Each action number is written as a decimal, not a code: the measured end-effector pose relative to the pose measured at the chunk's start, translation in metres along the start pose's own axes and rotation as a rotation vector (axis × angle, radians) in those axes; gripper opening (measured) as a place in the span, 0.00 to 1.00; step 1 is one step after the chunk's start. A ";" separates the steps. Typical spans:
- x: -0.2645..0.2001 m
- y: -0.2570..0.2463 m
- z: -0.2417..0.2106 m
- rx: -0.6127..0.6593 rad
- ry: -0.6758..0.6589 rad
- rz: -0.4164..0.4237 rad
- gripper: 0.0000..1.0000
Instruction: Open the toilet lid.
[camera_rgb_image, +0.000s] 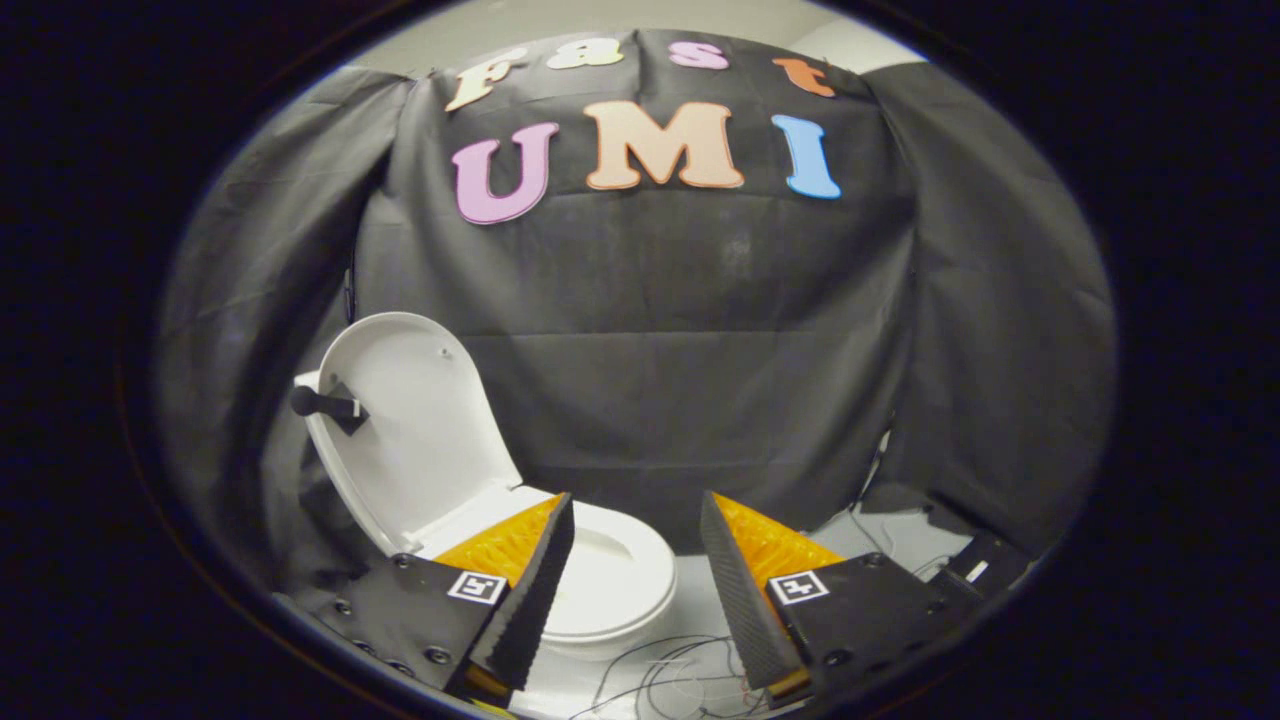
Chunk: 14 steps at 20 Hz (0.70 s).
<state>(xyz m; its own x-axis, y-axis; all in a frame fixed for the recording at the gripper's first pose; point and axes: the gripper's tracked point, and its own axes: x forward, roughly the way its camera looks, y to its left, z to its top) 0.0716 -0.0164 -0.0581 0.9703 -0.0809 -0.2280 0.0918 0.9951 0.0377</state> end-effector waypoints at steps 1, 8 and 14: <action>0.000 0.001 -0.004 0.024 0.012 0.018 0.80; -0.023 0.013 0.002 -0.010 -0.010 0.065 0.76; -0.052 0.014 0.021 -0.040 -0.121 0.071 0.76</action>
<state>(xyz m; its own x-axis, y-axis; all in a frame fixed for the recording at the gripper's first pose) 0.0276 0.0001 -0.0251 0.9941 -0.0139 -0.1076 0.0151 0.9998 0.0101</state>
